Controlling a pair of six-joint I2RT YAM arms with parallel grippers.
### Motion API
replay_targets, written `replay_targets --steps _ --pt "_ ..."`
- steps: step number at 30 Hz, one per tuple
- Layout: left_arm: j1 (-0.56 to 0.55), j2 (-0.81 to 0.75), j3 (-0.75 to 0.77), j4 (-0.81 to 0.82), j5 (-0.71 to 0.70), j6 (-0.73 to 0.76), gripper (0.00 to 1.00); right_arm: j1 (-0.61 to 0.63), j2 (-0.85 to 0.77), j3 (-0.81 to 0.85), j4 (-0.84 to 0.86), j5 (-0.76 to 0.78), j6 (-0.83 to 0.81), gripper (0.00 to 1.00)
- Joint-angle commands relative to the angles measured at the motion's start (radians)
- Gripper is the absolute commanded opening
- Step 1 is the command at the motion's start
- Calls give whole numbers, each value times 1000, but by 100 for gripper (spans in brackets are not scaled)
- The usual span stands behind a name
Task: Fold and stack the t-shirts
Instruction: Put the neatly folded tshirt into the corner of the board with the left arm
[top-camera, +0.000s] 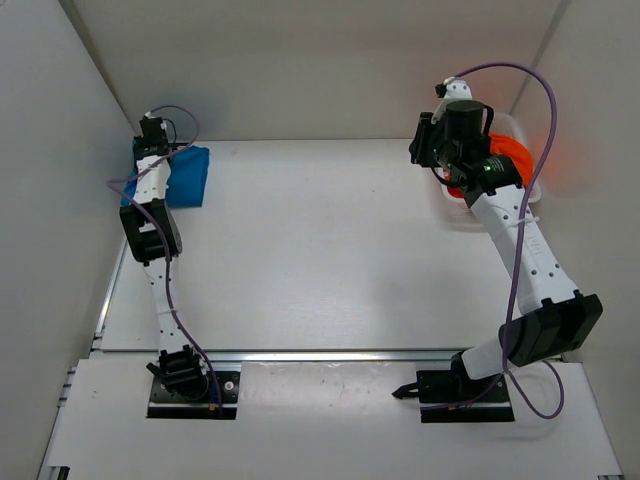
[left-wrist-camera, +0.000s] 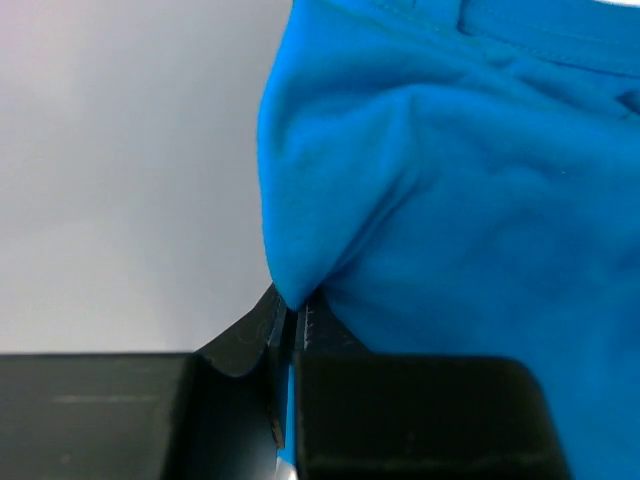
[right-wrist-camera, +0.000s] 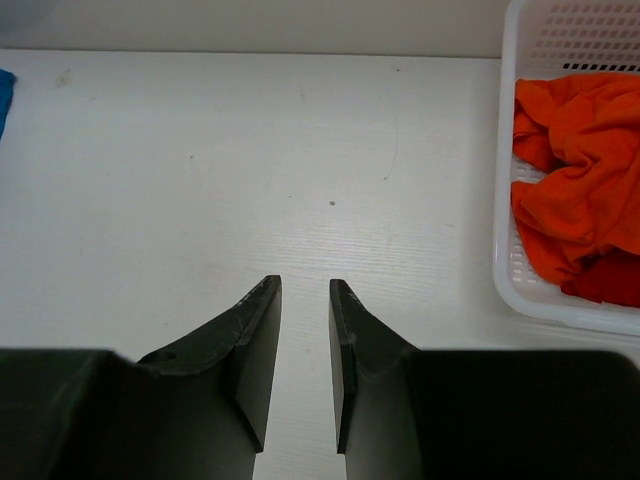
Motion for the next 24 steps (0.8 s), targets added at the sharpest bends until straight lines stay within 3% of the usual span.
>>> replay_targets --steps 1,2,5,6,8,9,12,15,21,24 --pt "-2 6 62 58 -15 21 13 24 19 68 -7 18 -13 23" --pt "-2 -2 69 52 11 12 17 24 15 71 -14 24 -11 24" --pt "-13 10 64 43 25 2 49 33 21 78 -17 24 -14 25" --pt "-21 9 64 41 24 -4 55 33 19 79 -11 27 -5 25" --pt "-27 9 40 54 1 -7 78 35 15 73 -11 26 -5 26" --pt "-33 9 33 58 -40 -4 98 33 12 64 -8 21 -8 26" --pt "-38 -11 36 57 -62 -31 99 33 4 36 1 12 1 26" --pt "-44 -60 72 -3 11 -91 99 17 -7 16 6 1 6 26" --pt "-111 -210 -3 -110 138 -151 99 9 -20 -4 24 -3 3 26" --pt "-163 -343 -135 -169 331 -183 98 -49 -19 -5 -40 -15 21 28"
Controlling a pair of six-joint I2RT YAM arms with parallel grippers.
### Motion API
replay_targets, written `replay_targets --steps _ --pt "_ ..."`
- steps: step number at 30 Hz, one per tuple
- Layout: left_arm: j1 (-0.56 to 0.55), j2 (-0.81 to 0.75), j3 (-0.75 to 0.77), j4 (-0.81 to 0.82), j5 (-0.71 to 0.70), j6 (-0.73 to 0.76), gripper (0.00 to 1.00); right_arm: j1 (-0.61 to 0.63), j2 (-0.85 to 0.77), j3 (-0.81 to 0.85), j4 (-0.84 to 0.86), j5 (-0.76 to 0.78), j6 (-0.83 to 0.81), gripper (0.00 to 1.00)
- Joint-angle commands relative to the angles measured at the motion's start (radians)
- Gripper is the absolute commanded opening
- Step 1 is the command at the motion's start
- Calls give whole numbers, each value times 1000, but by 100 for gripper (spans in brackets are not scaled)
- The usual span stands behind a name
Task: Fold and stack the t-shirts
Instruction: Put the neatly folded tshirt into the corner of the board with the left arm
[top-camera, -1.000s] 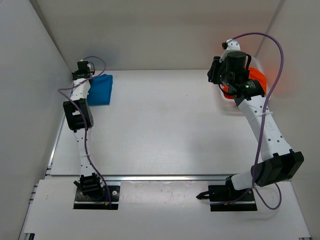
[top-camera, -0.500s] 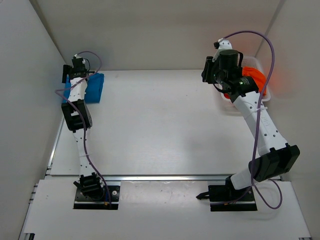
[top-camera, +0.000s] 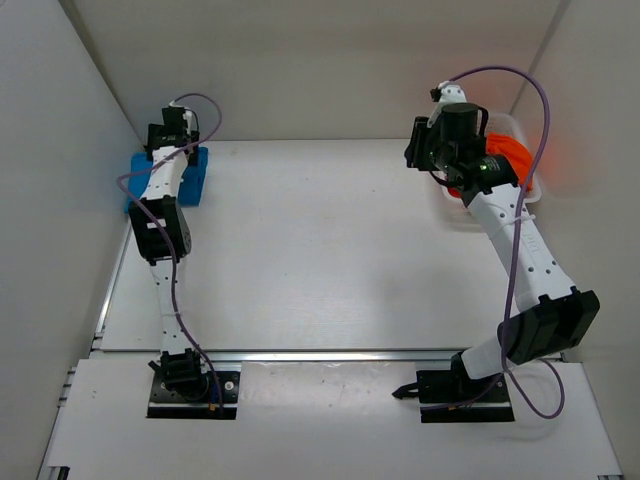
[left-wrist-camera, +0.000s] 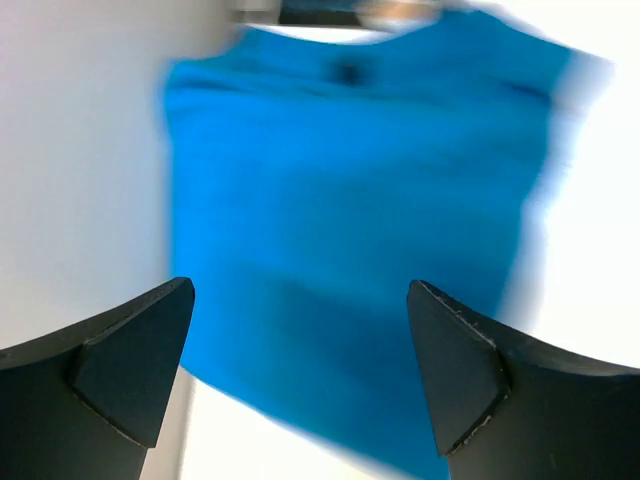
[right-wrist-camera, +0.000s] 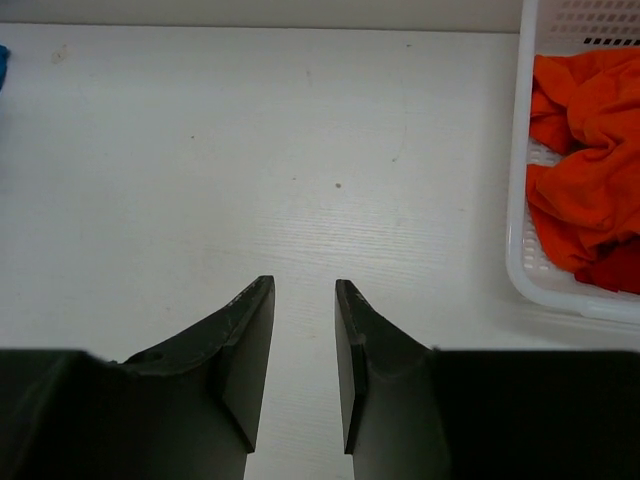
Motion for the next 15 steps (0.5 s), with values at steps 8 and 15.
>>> replay_targets --steps 8,15 --pt "-261 -518 -544 -76 344 -74 99 -58 -113 -135 -64 7 -33 30" --pt "-44 -437 -518 -67 261 -259 95 -56 -136 -238 21 -110 -48 30"
